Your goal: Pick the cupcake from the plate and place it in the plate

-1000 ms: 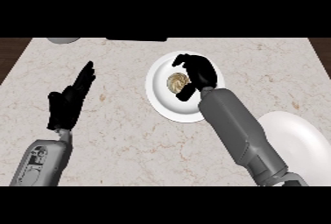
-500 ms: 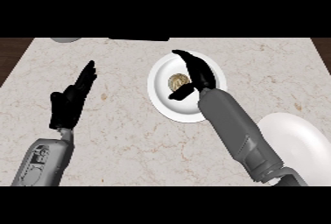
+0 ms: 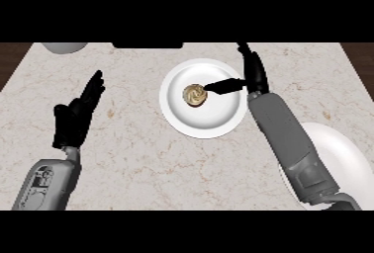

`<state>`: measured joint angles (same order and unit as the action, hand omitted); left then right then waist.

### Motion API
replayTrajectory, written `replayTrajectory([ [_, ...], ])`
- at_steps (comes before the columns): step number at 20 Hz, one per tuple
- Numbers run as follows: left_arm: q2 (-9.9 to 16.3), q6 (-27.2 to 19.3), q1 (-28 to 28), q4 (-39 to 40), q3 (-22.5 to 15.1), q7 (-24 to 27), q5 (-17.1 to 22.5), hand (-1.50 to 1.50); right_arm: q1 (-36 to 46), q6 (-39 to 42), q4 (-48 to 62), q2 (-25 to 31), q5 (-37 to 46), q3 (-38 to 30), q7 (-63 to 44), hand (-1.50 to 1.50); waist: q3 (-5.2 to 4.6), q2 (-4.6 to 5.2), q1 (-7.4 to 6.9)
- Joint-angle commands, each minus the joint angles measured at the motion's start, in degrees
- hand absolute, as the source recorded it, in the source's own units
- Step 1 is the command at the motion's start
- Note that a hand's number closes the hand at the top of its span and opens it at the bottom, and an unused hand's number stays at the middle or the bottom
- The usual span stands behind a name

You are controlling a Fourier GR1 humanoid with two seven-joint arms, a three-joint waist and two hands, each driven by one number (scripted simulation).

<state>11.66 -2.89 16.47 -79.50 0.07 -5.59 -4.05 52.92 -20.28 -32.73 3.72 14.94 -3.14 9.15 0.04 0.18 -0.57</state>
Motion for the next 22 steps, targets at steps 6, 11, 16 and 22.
replayTrajectory([
  [6,-0.15,0.34,-1.44,-2.05,0.40,-0.69,-0.12,0.00,-10.06,11.90,-9.21,13.29,-7.99,-7.00,2.67,-1.50,-0.03,-0.44,1.20],
  [11,0.48,0.91,2.27,2.22,2.95,0.45,0.15,0.00,-11.53,17.86,-3.86,17.47,-8.36,-8.18,6.95,-1.50,-0.03,-0.02,0.44],
  [16,-1.55,0.09,-2.67,-5.04,-0.72,-2.65,-2.58,0.00,-12.81,20.98,-0.67,21.21,-9.53,-10.74,12.59,-1.50,0.00,-0.05,0.04],
  [22,-1.36,1.56,-0.03,-1.66,1.75,-0.83,-1.15,0.00,-9.67,24.97,6.79,25.30,-10.49,-13.24,15.68,-1.50,0.00,0.05,-0.14],
])
